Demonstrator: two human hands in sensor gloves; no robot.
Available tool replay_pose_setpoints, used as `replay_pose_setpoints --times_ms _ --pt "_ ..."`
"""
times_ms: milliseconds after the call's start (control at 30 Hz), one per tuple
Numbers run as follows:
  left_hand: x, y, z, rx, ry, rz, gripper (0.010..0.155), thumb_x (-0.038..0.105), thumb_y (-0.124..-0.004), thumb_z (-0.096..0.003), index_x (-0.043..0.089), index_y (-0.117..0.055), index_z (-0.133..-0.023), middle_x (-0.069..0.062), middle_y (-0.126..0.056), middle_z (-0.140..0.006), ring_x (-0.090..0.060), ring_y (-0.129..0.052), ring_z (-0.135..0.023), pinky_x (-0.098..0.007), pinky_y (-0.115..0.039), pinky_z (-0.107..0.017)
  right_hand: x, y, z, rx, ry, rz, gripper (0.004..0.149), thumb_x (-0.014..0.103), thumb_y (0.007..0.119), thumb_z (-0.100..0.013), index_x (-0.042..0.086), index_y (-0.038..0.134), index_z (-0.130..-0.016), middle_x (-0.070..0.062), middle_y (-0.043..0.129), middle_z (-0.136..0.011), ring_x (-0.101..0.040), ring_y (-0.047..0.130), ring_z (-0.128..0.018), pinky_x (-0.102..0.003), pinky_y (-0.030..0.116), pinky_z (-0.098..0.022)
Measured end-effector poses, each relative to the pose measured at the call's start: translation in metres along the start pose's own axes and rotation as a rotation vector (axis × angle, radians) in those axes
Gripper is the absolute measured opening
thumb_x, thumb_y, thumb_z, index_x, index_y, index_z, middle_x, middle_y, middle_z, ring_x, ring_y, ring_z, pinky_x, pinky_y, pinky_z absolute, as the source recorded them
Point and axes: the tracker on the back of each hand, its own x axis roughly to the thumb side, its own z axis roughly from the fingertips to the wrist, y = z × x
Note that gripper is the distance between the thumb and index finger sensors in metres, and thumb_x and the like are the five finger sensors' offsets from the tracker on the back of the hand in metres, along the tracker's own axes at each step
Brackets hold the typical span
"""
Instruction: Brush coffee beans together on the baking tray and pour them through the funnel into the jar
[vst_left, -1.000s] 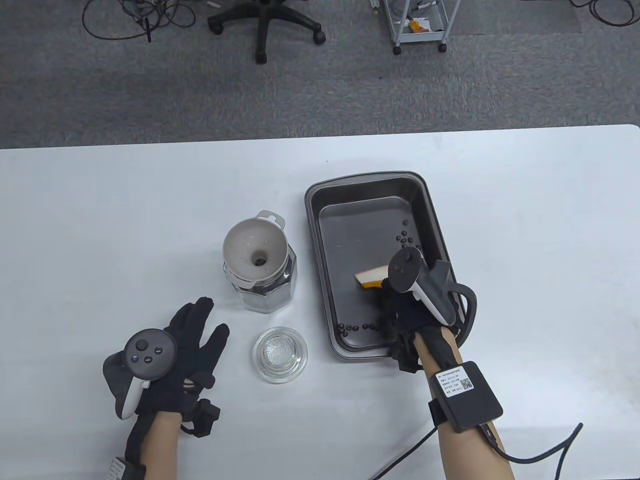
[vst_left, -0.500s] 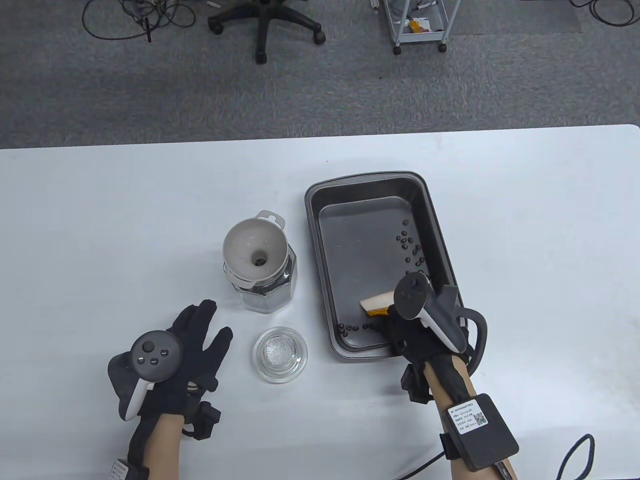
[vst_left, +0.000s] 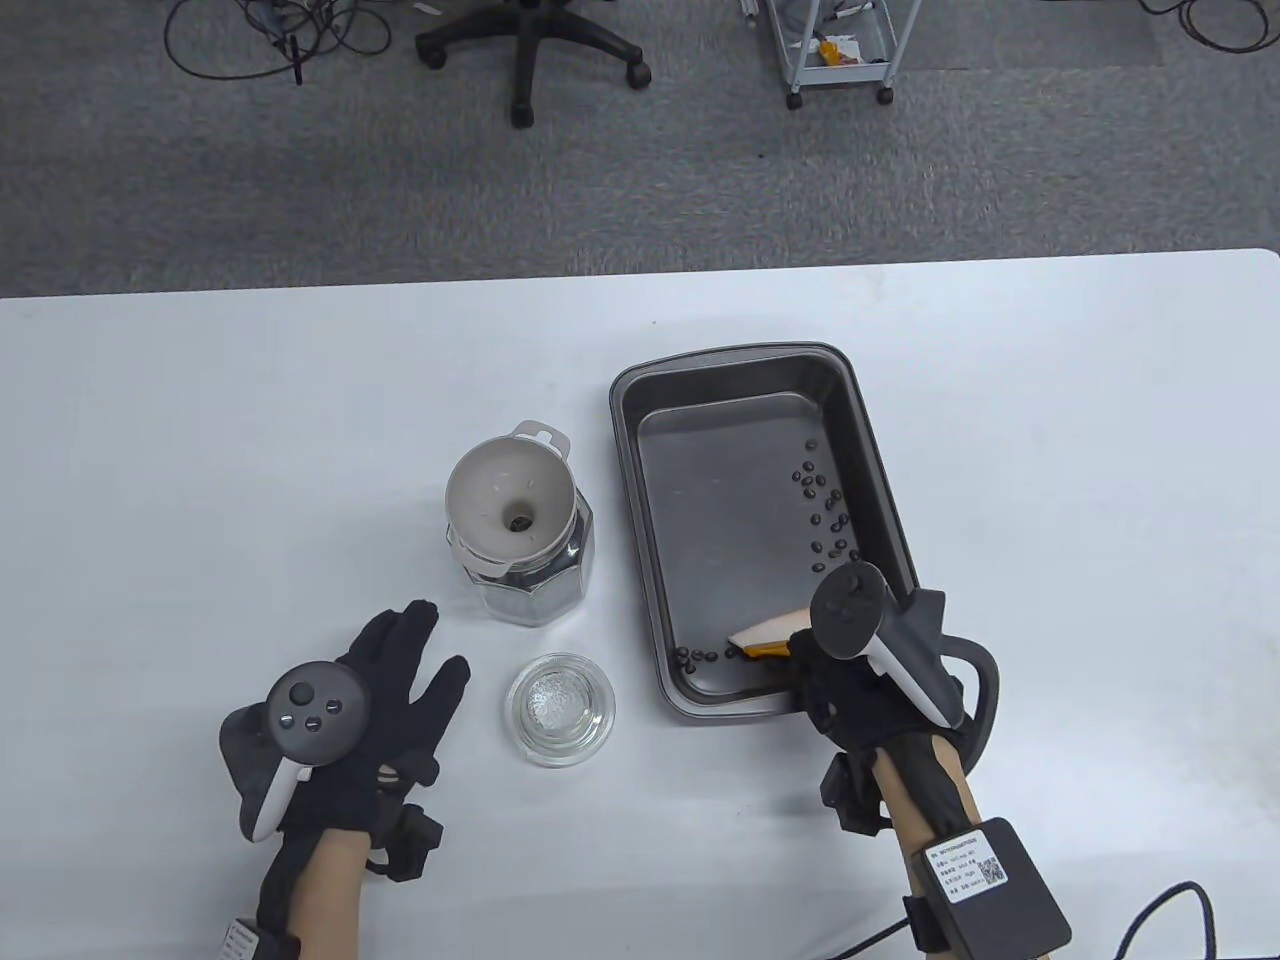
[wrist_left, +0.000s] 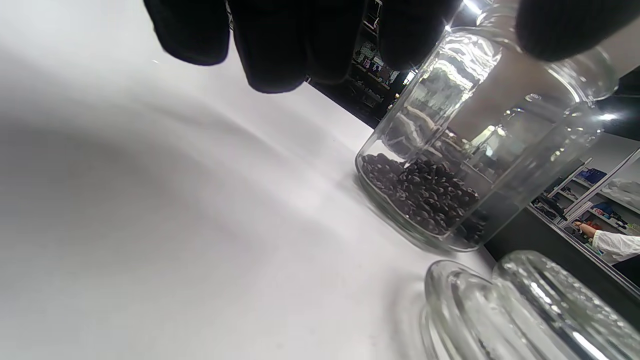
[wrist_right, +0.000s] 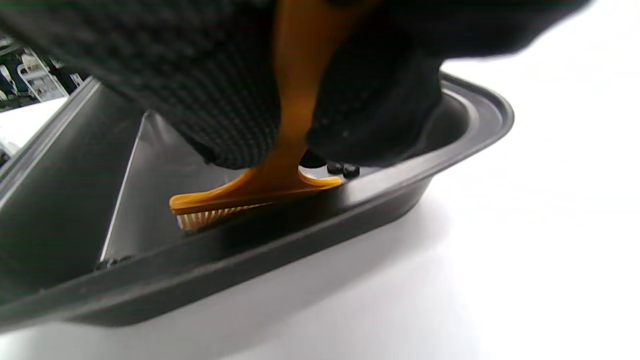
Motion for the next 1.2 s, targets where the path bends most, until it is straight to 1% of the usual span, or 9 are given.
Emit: replay_pose_setpoints --times_ms 133,400,467,633,900,1033,1200 --pt "0.000 0.000 0.001 0.000 0.003 0.000 0.072 0.076 -0.067 -0.0490 0.043 -0.053 -0.112 -0.004 -0.059 -0.121 -0.035 -0.070 -0.106 -0.057 -0.060 -0.077 -0.008 -0.008 -0.005 -0.036 -0.009 -0.076 0.034 0.039 0.095 -0.041 0.034 0.099 -0.074 -0.006 0.108 -0.082 -0.016 0.103 -0.036 -0.024 0.087 -0.012" --pt "0.004 -0.001 0.003 -0.007 -0.008 -0.018 0.072 0.076 -0.067 -0.0490 0.043 -0.053 -0.112 -0.004 -0.059 -0.121 -0.035 -0.069 -0.106 -0.057 -0.060 -0.077 -0.010 -0.022 -0.023 -0.114 -0.041 -0.160 0.035 0.039 0.095 -0.041 0.035 0.097 -0.075 -0.002 0.104 -0.085 -0.020 0.106 -0.036 -0.026 0.088 -0.013" --pt "0.005 -0.001 0.004 -0.002 -0.014 -0.017 0.072 0.076 -0.067 -0.0489 0.043 -0.053 -0.111 -0.004 -0.059 -0.121 -0.036 -0.069 -0.106 -0.057 -0.060 -0.077 -0.008 -0.026 -0.030 -0.127 -0.048 -0.184 0.035 0.039 0.095 -0.041 0.035 0.096 -0.075 -0.002 0.103 -0.086 -0.021 0.106 -0.036 -0.027 0.088 -0.013" --pt "0.009 0.000 0.004 -0.002 -0.026 -0.029 0.072 0.076 -0.067 -0.0490 0.043 -0.053 -0.112 -0.004 -0.059 -0.121 -0.036 -0.069 -0.106 -0.057 -0.060 -0.077 -0.005 -0.038 -0.050 -0.179 -0.049 -0.172 0.034 0.039 0.095 -0.040 0.037 0.096 -0.075 0.001 0.102 -0.086 -0.020 0.106 -0.039 -0.027 0.088 -0.014" --pt "0.011 0.002 0.000 -0.007 -0.020 -0.032 0.072 0.076 -0.067 -0.0490 0.043 -0.053 -0.112 -0.004 -0.059 -0.121 -0.036 -0.069 -0.107 -0.057 -0.060 -0.077 -0.004 -0.054 -0.086 -0.199 -0.030 -0.180 0.035 0.039 0.095 -0.041 0.037 0.095 -0.075 0.003 0.100 -0.088 -0.020 0.105 -0.043 -0.028 0.089 -0.017" --pt "0.008 0.001 -0.002 -0.021 -0.004 -0.027 0.072 0.076 -0.067 -0.0490 0.043 -0.053 -0.112 -0.004 -0.059 -0.121 -0.036 -0.069 -0.107 -0.057 -0.059 -0.077 0.000 -0.058 -0.100 -0.213 -0.035 -0.183 0.035 0.038 0.095 -0.041 0.037 0.094 -0.076 0.003 0.099 -0.089 -0.020 0.104 -0.045 -0.029 0.089 -0.019" --pt "0.005 0.003 -0.003 -0.017 0.006 -0.037 0.072 0.076 -0.067 -0.0492 0.042 -0.054 -0.112 -0.005 -0.059 -0.121 -0.036 -0.069 -0.107 -0.057 -0.059 -0.077 0.005 -0.058 -0.120 -0.218 -0.041 -0.168 0.035 0.038 0.095 -0.041 0.037 0.095 -0.075 0.003 0.099 -0.089 -0.020 0.104 -0.046 -0.029 0.089 -0.020"
